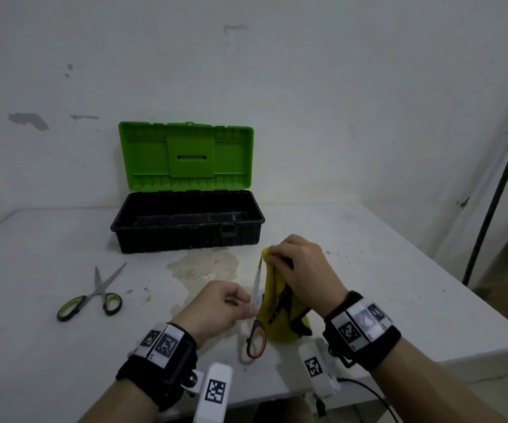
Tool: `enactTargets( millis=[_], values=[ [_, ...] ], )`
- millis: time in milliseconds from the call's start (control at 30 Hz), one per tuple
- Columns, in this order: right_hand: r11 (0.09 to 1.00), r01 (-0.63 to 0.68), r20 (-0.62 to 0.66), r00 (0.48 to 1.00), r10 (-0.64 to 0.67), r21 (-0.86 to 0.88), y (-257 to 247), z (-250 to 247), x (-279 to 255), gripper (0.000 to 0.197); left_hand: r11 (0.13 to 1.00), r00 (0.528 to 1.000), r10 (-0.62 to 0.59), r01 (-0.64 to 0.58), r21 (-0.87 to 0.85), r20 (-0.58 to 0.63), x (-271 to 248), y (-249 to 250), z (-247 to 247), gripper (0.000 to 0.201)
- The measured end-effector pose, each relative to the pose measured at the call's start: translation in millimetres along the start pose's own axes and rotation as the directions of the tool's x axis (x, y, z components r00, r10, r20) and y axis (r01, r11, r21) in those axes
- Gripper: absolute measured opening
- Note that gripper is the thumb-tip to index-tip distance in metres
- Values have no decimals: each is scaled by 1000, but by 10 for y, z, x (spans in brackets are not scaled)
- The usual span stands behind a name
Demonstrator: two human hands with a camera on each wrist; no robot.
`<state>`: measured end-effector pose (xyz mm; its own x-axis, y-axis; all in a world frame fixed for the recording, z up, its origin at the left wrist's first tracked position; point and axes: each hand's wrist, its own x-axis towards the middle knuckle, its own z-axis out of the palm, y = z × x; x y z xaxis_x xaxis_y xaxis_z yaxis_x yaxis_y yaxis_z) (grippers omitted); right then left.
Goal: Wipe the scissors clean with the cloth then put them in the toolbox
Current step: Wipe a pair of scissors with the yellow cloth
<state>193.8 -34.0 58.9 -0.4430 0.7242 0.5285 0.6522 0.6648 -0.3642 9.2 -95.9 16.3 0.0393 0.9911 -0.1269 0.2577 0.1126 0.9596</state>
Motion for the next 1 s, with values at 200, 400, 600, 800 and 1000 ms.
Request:
enactTargets(
  millis=[200,400,600,800,1000],
  values=[
    [996,70,178,982,-60,-48,-55,64,-103,18,999,999,17,-19,43,38,18,-5,5,12],
    [1000,-5,28,1000,4,10,-1,-5,-21,14,1000,1000,-10,10,-24,-20,40,-30,5,11],
    [995,91,240,968,-79,-37,-120,94,-132,17,999,999,37,-38,28,40,54,-41,4,11],
    [994,-104,26,994,105,-33,-58,-47,42,15,999,1000,-8,7,-33,-22,66,-85,21,11],
    [998,-32,147,988,40,-58,-252,-215,-115,14,992,998,-41,34,-125,-51,85,-119,-5,13]
  ],
)
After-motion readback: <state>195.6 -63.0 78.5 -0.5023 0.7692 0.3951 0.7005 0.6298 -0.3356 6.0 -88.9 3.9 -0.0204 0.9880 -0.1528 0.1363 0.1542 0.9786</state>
